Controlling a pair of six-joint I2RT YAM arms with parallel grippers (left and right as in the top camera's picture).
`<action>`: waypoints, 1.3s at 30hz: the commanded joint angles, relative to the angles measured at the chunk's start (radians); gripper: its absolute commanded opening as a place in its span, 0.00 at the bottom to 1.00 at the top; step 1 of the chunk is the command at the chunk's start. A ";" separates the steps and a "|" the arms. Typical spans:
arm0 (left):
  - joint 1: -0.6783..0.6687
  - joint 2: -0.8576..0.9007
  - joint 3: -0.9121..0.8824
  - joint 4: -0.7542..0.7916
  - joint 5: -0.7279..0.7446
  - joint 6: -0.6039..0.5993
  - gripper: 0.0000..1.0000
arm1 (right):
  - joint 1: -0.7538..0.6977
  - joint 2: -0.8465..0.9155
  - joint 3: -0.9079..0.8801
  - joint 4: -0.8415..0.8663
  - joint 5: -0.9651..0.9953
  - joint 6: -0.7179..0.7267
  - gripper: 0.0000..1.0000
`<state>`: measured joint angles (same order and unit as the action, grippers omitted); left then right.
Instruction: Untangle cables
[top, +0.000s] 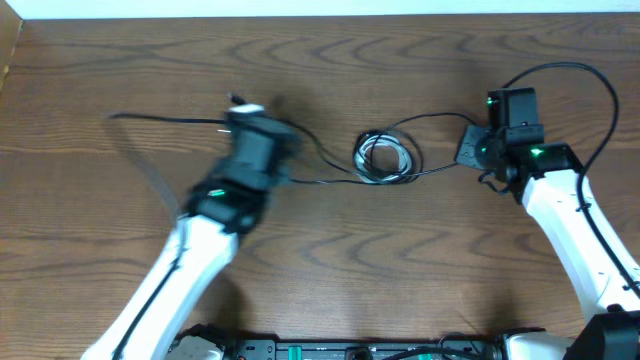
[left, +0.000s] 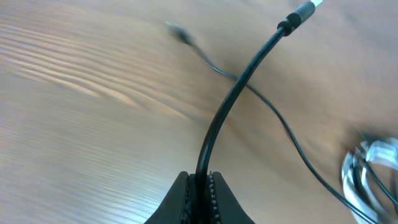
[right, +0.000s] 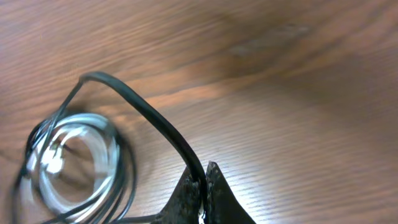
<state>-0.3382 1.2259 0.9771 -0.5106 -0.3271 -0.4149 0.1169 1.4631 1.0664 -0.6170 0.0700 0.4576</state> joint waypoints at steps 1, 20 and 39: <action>0.162 -0.097 0.003 0.008 -0.033 0.097 0.07 | -0.064 -0.006 0.018 -0.005 0.072 0.062 0.01; 0.756 -0.049 0.003 0.299 0.134 -0.003 0.08 | -0.549 -0.006 0.018 -0.115 0.174 0.219 0.01; 0.763 0.162 0.092 0.463 0.473 -0.141 0.07 | -0.550 -0.006 0.018 0.059 -0.451 -0.049 0.01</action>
<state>0.4286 1.3884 1.0348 -0.0525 0.1097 -0.5797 -0.4492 1.4635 1.0672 -0.5980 -0.1841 0.5278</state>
